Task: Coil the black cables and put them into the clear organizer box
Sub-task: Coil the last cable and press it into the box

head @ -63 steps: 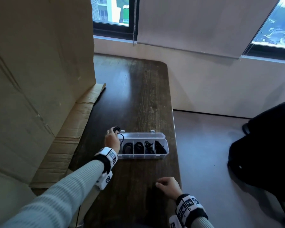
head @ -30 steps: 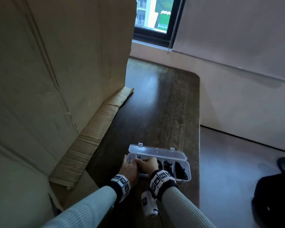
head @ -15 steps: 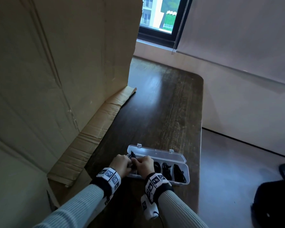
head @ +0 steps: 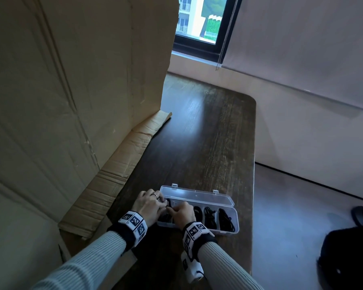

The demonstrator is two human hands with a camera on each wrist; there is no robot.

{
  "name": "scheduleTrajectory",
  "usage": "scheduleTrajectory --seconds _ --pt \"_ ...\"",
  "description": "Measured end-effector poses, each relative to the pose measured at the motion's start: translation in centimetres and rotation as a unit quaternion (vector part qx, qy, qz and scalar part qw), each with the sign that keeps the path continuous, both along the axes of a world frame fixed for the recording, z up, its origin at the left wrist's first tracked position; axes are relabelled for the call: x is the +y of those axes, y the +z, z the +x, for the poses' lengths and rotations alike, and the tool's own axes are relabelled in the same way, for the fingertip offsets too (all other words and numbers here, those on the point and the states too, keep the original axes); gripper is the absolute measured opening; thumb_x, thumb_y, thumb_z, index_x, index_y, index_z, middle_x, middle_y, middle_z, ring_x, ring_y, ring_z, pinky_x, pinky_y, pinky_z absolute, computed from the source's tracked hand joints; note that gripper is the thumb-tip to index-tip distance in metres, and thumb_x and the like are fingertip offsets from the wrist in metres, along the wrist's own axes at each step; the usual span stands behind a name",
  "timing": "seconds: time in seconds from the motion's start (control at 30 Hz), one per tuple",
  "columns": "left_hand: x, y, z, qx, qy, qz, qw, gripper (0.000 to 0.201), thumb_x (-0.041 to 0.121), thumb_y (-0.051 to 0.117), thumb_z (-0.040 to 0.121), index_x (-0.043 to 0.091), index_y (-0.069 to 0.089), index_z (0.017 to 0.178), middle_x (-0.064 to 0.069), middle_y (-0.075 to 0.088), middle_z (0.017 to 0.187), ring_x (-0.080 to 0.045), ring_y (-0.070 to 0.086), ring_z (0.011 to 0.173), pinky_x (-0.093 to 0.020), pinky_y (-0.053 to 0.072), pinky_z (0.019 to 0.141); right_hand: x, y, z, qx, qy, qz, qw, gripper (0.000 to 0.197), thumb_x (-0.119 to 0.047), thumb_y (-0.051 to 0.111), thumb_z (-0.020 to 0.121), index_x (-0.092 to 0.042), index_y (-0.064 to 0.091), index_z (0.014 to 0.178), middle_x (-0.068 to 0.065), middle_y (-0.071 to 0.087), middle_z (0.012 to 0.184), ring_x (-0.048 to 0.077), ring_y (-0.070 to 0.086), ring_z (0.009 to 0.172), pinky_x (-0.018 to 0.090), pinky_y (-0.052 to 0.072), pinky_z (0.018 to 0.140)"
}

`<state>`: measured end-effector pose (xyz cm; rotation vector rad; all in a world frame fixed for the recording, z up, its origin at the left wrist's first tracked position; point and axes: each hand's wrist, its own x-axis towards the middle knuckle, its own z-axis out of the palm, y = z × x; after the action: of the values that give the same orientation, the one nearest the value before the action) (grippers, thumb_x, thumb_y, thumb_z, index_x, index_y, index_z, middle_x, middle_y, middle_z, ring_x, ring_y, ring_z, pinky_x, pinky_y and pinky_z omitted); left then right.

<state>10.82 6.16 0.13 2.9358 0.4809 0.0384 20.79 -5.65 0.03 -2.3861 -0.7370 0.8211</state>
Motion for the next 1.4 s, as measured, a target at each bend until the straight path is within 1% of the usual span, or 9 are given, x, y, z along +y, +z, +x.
scheduleTrajectory --seconds 0.13,0.27,0.47,0.63,0.8,0.97,1.13,1.3,1.4 --pt "1.0 1.0 0.3 0.048 -0.030 0.060 0.997 0.032 0.050 0.044 0.086 0.035 0.073 0.087 0.011 0.058 0.107 -0.019 0.052 0.103 -0.038 0.028 0.095 -0.7 -0.6 -0.7 0.001 0.071 0.011 0.997 0.038 -0.028 0.042 0.099 -0.010 0.074 0.088 0.011 0.063 0.103 0.024 0.054 0.103 0.030 0.035 0.099" --pt "0.9 1.1 0.1 0.122 -0.033 0.059 0.990 0.036 0.055 0.041 0.091 0.038 0.068 0.106 0.008 0.043 0.126 -0.020 0.032 0.126 -0.043 0.010 0.114 -1.2 -1.5 -1.0 -0.058 0.045 0.062 0.995 0.022 -0.019 0.062 0.091 -0.002 0.075 0.090 -0.001 0.044 0.099 0.012 0.046 0.093 0.013 0.033 0.080" --pt "0.2 0.7 1.2 0.118 -0.033 -0.006 0.992 0.046 0.054 0.043 0.083 0.023 0.076 0.089 0.012 0.038 0.133 -0.014 0.024 0.130 -0.038 0.005 0.116 -0.2 -1.2 -1.5 -0.088 0.043 -0.029 0.995 0.021 -0.021 0.060 0.088 -0.005 0.073 0.090 0.006 0.051 0.109 0.024 0.054 0.103 0.030 0.047 0.077" --pt "-0.3 0.5 2.1 0.093 0.005 -0.021 0.995 0.040 0.050 0.051 0.087 0.018 0.071 0.097 0.012 0.041 0.130 -0.016 0.026 0.129 -0.033 0.007 0.114 0.3 -0.7 -0.6 -0.078 0.061 -0.060 0.993 0.019 -0.011 0.059 0.088 -0.004 0.073 0.098 0.010 0.054 0.117 0.026 0.055 0.108 0.023 0.039 0.074" --pt "-0.2 1.4 3.0 0.156 -0.020 0.086 0.984 0.046 0.050 0.047 0.089 0.014 0.068 0.108 0.002 0.049 0.121 -0.021 0.035 0.117 -0.038 0.022 0.104 -0.9 0.1 -0.4 -0.049 -0.007 0.032 0.998 0.016 -0.014 0.067 0.080 -0.016 0.072 0.065 -0.012 0.059 0.049 -0.001 0.056 0.057 0.013 0.040 0.060" --pt "-1.1 1.1 3.7 0.152 0.031 0.087 0.984 0.032 0.031 0.045 0.093 0.011 0.067 0.104 -0.003 0.058 0.115 -0.023 0.044 0.109 -0.036 0.032 0.094 -1.4 0.1 -1.1 -0.067 0.013 0.083 0.994 0.016 -0.019 0.066 0.087 -0.010 0.076 0.095 -0.004 0.066 0.083 0.006 0.058 0.075 0.003 0.036 0.064" --pt "-1.4 0.7 3.8 0.182 0.062 0.052 0.980 0.031 0.035 0.054 0.088 0.011 0.064 0.107 -0.003 0.060 0.113 -0.021 0.047 0.108 -0.035 0.033 0.093 -0.1 -0.9 -0.5 -0.106 0.005 0.015 0.994 0.012 -0.009 0.059 0.085 0.000 0.066 0.087 -0.006 0.048 0.076 0.009 0.046 0.068 0.017 0.036 0.056" --pt "-0.7 -0.8 1.8 0.115 0.062 -0.027 0.991 0.031 0.049 0.060 0.081 0.023 0.071 0.095 0.008 0.052 0.109 -0.016 0.045 0.105 -0.032 0.033 0.091 0.7 0.7 -0.3 -0.157 0.061 -0.047 0.985 0.020 -0.020 0.065 0.084 -0.010 0.063 0.067 0.003 0.049 0.103 0.024 0.047 0.100 0.031 0.033 0.064" --pt "-1.0 -1.1 0.9 0.095 0.044 -0.004 0.994 0.038 0.056 0.050 0.082 0.026 0.072 0.092 0.009 0.050 0.110 -0.016 0.043 0.106 -0.036 0.032 0.094 0.4 0.3 -0.5 -0.109 0.099 -0.037 0.988 0.024 -0.014 0.065 0.084 -0.010 0.060 0.061 0.004 0.051 0.094 0.017 0.051 0.086 0.022 0.034 0.062"
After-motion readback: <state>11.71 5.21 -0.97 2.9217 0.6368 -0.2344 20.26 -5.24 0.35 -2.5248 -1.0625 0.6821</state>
